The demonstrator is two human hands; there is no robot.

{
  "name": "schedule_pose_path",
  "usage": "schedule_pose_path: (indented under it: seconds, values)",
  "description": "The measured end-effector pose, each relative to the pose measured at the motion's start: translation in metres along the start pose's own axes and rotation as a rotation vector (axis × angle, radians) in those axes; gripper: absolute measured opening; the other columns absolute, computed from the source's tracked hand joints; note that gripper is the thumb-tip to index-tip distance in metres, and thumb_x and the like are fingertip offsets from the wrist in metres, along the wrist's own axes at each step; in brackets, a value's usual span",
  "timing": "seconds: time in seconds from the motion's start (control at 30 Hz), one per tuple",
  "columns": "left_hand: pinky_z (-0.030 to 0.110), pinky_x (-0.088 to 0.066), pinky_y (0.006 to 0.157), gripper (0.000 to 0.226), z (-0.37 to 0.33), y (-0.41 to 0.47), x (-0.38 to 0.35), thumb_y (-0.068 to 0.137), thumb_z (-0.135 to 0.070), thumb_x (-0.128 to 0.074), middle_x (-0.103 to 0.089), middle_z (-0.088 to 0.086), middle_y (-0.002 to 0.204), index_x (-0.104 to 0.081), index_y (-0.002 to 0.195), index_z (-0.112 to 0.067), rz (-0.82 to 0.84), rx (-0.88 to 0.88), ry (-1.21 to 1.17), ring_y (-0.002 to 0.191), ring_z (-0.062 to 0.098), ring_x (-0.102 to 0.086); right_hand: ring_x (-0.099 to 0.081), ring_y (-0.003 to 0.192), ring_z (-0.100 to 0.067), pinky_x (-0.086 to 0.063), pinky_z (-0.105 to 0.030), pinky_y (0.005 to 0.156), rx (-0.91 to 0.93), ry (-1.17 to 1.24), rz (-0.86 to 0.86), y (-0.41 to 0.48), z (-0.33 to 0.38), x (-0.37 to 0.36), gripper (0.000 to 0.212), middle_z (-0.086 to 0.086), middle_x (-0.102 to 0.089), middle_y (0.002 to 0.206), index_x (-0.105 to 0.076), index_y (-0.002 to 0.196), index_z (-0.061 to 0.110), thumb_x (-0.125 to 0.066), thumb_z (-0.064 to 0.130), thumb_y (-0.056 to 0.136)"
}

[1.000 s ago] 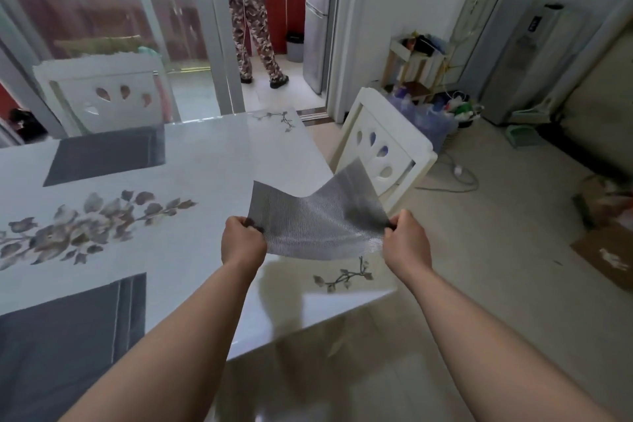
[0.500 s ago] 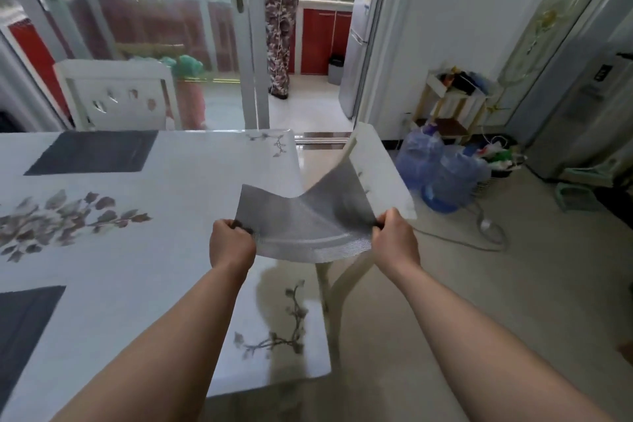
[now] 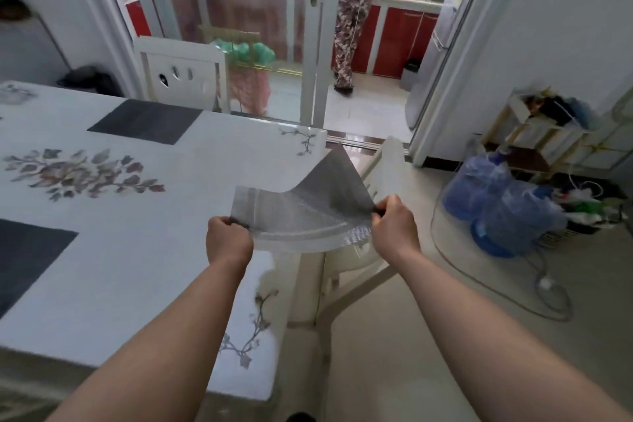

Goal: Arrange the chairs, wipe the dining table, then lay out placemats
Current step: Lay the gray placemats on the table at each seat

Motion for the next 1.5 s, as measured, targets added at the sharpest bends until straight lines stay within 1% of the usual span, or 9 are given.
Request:
schedule_pose_path:
  seconds: [0.27, 0.5, 0.67, 0.8, 1.0, 1.13, 1.23, 1.37, 1.5]
  values:
    - [0.033, -0.037, 0.07, 0.022, -0.022, 0.042, -0.023, 0.091, -0.002, -0.036, -0.05, 0.006, 0.096, -0.049, 0.108, -0.006, -0.103, 0.053, -0.069, 0.082, 0.026, -0.048, -0.055, 0.096, -0.028, -0.038, -0.027, 0.076, 0.08, 0.011, 0.074, 0.074, 0.019, -0.019, 0.012, -0.011, -0.061, 0.107, -0.055, 0.103, 0.008, -0.05, 0.009, 0.092]
    - [0.033, -0.039, 0.065, 0.02, -0.038, 0.091, -0.025, 0.09, -0.004, -0.039, -0.054, 0.007, 0.093, -0.051, 0.106, -0.005, -0.191, 0.117, -0.067, 0.08, 0.028, -0.051, -0.055, 0.091, -0.025, -0.046, -0.035, 0.08, 0.135, 0.008, 0.184, 0.139, 0.054, -0.052, 0.012, -0.008, -0.061, 0.104, -0.055, 0.102, 0.011, -0.048, 0.008, 0.092]
    - [0.029, -0.037, 0.06, 0.016, -0.041, 0.111, -0.018, 0.086, -0.002, -0.044, -0.054, 0.004, 0.09, -0.05, 0.099, -0.01, -0.263, 0.162, -0.05, 0.078, 0.025, -0.051, -0.05, 0.085, -0.022, -0.039, -0.031, 0.075, 0.186, 0.006, 0.269, 0.166, 0.074, -0.079, 0.012, -0.003, -0.055, 0.095, -0.051, 0.095, 0.016, -0.046, 0.006, 0.091]
    - [0.03, -0.039, 0.06, 0.018, -0.029, 0.119, -0.014, 0.085, -0.002, -0.046, -0.058, 0.006, 0.092, -0.053, 0.101, -0.007, -0.347, 0.222, -0.062, 0.078, 0.027, -0.054, -0.052, 0.085, -0.023, -0.041, -0.032, 0.073, 0.238, 0.003, 0.352, 0.185, 0.088, -0.106, 0.011, -0.001, -0.054, 0.091, -0.051, 0.094, 0.017, -0.047, 0.006, 0.092]
    - [0.026, -0.034, 0.048, 0.017, -0.005, 0.105, -0.019, 0.083, -0.002, -0.049, -0.056, 0.004, 0.079, -0.055, 0.099, -0.003, -0.467, 0.329, -0.113, 0.065, 0.02, -0.051, -0.052, 0.082, -0.023, -0.042, -0.035, 0.069, 0.348, -0.014, 0.481, 0.21, 0.097, -0.14, 0.014, -0.002, -0.054, 0.089, -0.052, 0.092, 0.016, -0.043, 0.005, 0.09]
    - [0.028, -0.039, 0.053, 0.02, 0.009, 0.082, -0.032, 0.083, -0.002, -0.049, -0.059, 0.006, 0.085, -0.055, 0.102, -0.004, -0.589, 0.424, -0.138, 0.071, 0.022, -0.053, -0.051, 0.082, -0.022, -0.045, -0.037, 0.07, 0.465, -0.082, 0.6, 0.226, 0.099, -0.162, 0.013, 0.002, -0.05, 0.085, -0.052, 0.095, 0.014, -0.043, 0.006, 0.09]
    - [0.031, -0.045, 0.065, 0.022, 0.018, 0.066, -0.045, 0.083, -0.003, -0.051, -0.061, 0.007, 0.096, -0.055, 0.104, -0.007, -0.659, 0.473, -0.143, 0.082, 0.026, -0.056, -0.05, 0.082, -0.023, -0.042, -0.035, 0.07, 0.537, -0.091, 0.676, 0.234, 0.097, -0.176, 0.013, 0.008, -0.04, 0.079, -0.05, 0.095, 0.014, -0.042, 0.005, 0.09]
    - [0.031, -0.041, 0.068, 0.025, 0.028, 0.048, -0.062, 0.083, -0.003, -0.051, -0.063, 0.007, 0.104, -0.057, 0.107, -0.008, -0.728, 0.545, -0.126, 0.087, 0.026, -0.056, -0.053, 0.085, -0.025, -0.043, -0.035, 0.072, 0.586, -0.11, 0.762, 0.24, 0.087, -0.193, 0.014, -0.003, -0.054, 0.091, -0.05, 0.095, 0.014, -0.043, 0.005, 0.088]
    - [0.028, -0.036, 0.072, 0.028, 0.036, 0.034, -0.076, 0.086, -0.001, -0.048, -0.061, 0.009, 0.111, -0.055, 0.112, -0.009, -0.768, 0.603, -0.061, 0.087, 0.022, -0.049, -0.054, 0.084, -0.026, -0.047, -0.038, 0.073, 0.628, -0.163, 0.791, 0.241, 0.08, -0.208, 0.015, -0.007, -0.057, 0.096, -0.049, 0.1, 0.013, -0.042, 0.004, 0.089]
Point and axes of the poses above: each hand's wrist, its own y-axis towards the middle knuckle, its own x-axis out of the back of the hand, z = x × y, the point moved 4 cm from there along y, towards the middle knuckle
